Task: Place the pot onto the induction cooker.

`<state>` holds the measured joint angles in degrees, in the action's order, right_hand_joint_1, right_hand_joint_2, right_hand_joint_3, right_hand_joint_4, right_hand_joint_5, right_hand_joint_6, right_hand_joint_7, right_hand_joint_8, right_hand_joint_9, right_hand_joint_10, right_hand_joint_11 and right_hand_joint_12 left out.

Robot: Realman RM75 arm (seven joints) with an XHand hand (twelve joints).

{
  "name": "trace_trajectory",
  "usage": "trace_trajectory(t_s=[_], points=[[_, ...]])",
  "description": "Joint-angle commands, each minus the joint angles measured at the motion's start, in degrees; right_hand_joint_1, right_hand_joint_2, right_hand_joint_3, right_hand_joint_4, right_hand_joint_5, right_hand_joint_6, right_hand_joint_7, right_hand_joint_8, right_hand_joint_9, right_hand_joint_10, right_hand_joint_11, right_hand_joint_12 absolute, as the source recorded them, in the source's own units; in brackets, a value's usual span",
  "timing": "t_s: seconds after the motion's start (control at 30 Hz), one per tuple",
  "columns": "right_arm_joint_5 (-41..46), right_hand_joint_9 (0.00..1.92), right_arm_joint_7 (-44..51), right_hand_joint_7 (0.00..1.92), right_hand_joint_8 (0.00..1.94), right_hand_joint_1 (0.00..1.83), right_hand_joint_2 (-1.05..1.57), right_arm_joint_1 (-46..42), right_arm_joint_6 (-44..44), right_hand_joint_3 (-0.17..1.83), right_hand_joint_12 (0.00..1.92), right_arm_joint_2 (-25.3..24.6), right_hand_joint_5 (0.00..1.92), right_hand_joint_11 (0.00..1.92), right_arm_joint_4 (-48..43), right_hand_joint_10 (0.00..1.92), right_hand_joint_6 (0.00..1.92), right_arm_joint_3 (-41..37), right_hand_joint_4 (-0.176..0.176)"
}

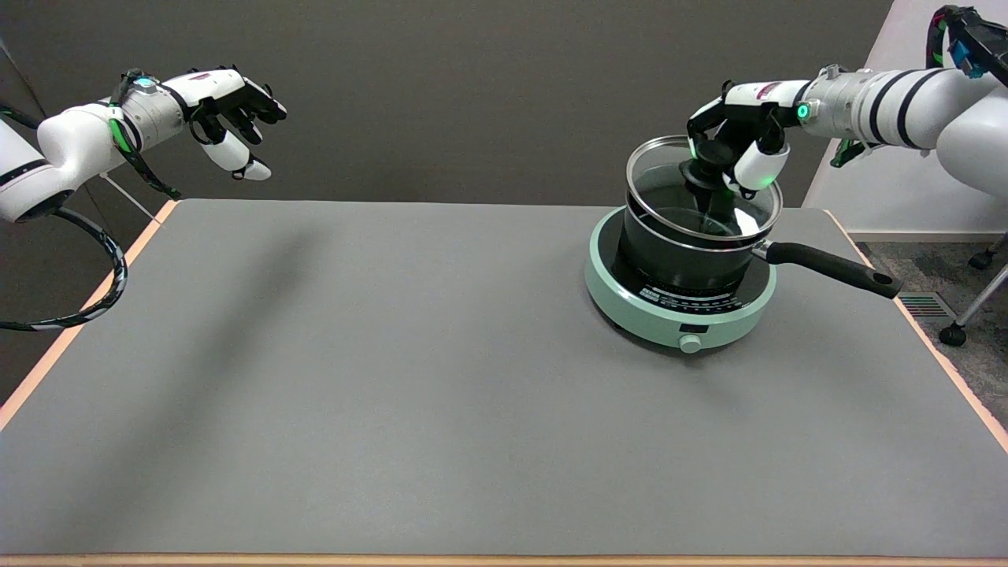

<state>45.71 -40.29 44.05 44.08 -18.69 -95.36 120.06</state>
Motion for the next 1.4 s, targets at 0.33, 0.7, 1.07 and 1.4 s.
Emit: trace_trajectory(t_s=[0.33,0.7,1.07,1.4], points=[[2.0,0.82,1.2,0.80,1.80,1.35,0.74,8.9,2.2,1.14,1.92,-1.5,0.47,0.64,3.3,1.92,1.76,9.3,0.176],[2.0,0.82,1.9,0.80,1.80,1.35,0.74,10.0,2.9,1.14,1.92,-1.6,0.47,0.64,4.5,1.92,1.77,11.1,0.176],[2.0,0.82,1.9,0.79,1.80,1.35,0.74,15.1,4.0,1.14,1.92,-2.9,0.47,0.63,6.1,1.92,1.77,16.4,0.176],[2.0,0.82,1.9,0.79,1.81,1.35,0.74,15.2,4.6,1.14,1.92,-3.3,0.47,0.63,6.8,1.92,1.77,16.6,0.176]])
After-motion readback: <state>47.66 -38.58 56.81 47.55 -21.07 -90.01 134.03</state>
